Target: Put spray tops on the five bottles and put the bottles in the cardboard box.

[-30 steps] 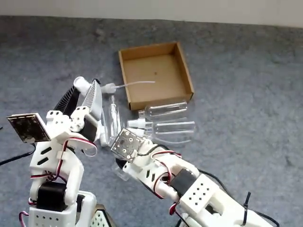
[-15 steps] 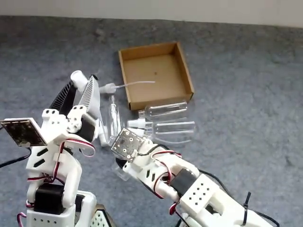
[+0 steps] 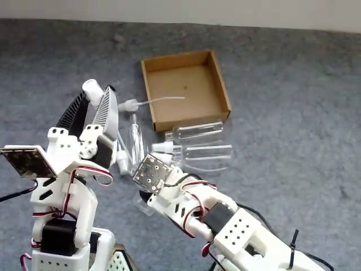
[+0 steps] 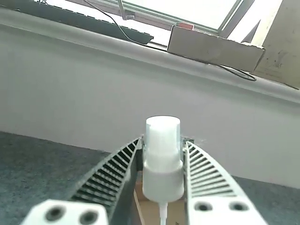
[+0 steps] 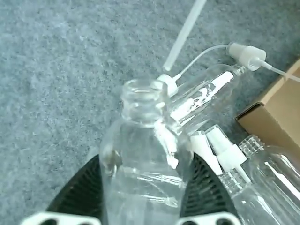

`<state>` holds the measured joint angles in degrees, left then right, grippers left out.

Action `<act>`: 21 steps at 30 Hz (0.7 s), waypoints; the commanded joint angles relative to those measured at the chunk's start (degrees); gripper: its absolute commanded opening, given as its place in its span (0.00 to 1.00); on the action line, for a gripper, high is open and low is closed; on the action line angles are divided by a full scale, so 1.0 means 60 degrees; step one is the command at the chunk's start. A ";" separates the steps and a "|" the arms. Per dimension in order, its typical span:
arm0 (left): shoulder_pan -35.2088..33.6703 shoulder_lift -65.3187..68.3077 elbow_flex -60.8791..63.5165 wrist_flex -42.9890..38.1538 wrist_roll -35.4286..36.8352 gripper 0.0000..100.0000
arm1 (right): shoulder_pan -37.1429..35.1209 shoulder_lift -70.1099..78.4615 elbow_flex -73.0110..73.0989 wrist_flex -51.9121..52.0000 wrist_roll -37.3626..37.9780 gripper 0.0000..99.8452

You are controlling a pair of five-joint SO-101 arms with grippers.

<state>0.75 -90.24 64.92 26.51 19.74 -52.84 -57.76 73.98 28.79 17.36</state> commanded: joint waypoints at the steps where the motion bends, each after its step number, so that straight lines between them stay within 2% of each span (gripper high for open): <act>1: 0.0198 -0.0037 -0.0462 -0.0264 -0.0088 0.01 | -0.0051 -0.0286 -0.0125 -0.0198 -0.0059 0.00; 5: 0.0315 -0.0139 -0.0212 0.0381 -0.0044 0.01 | -0.0022 -0.0286 -0.0139 -0.0198 -0.0059 0.00; 12: 0.1663 -0.0139 -0.0198 0.1685 -0.0103 0.01 | -0.0007 -0.0300 -0.0154 -0.0198 -0.0073 0.00; 15: 0.1780 -0.0139 -0.0168 0.2051 -0.0117 0.01 | -0.0007 -0.0300 -0.0154 -0.0198 -0.0088 0.00; 18: 0.1663 -0.0139 -0.0081 0.2359 -0.0117 0.01 | 0.0227 -0.0300 -0.0227 -0.0198 -0.0733 0.00; 21: 0.1414 -0.0139 -0.0037 0.2593 -0.0117 0.01 | 0.1062 -0.0300 -0.0227 -0.0198 -0.1582 0.00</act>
<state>10.15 -90.68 64.92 40.66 19.65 -50.99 -57.76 74.15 28.79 12.09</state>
